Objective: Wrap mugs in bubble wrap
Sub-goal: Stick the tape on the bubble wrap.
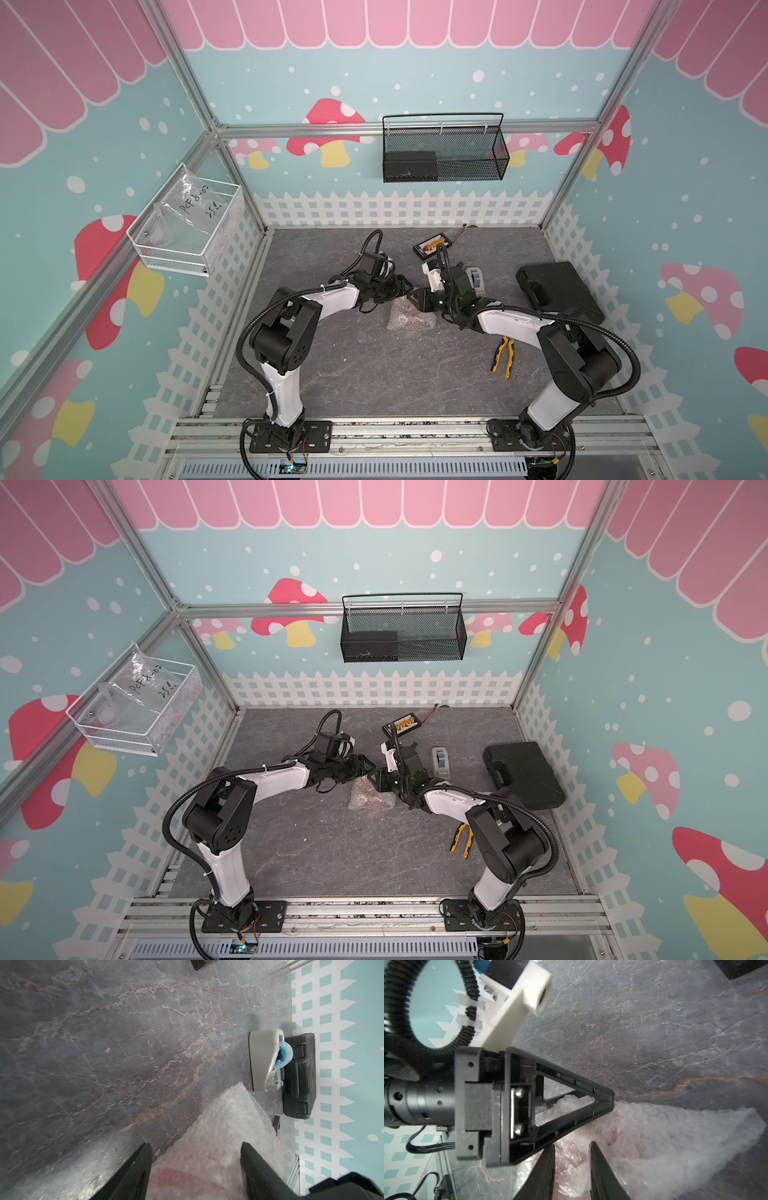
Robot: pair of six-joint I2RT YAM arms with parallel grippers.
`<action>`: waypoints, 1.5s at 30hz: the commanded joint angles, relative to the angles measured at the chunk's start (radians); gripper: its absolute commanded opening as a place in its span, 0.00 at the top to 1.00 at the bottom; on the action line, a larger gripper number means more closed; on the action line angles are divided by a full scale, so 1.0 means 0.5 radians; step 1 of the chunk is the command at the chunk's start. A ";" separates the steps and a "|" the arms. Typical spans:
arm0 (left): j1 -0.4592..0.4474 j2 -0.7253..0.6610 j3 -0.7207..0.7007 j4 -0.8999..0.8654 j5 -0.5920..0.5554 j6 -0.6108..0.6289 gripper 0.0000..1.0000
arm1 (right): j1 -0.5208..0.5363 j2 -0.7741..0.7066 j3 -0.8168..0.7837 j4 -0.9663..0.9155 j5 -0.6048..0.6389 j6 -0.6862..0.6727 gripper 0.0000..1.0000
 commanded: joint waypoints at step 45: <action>-0.272 -0.696 -0.680 0.010 -0.194 -0.270 0.24 | 0.232 -0.377 -0.145 -0.149 0.425 -0.115 1.00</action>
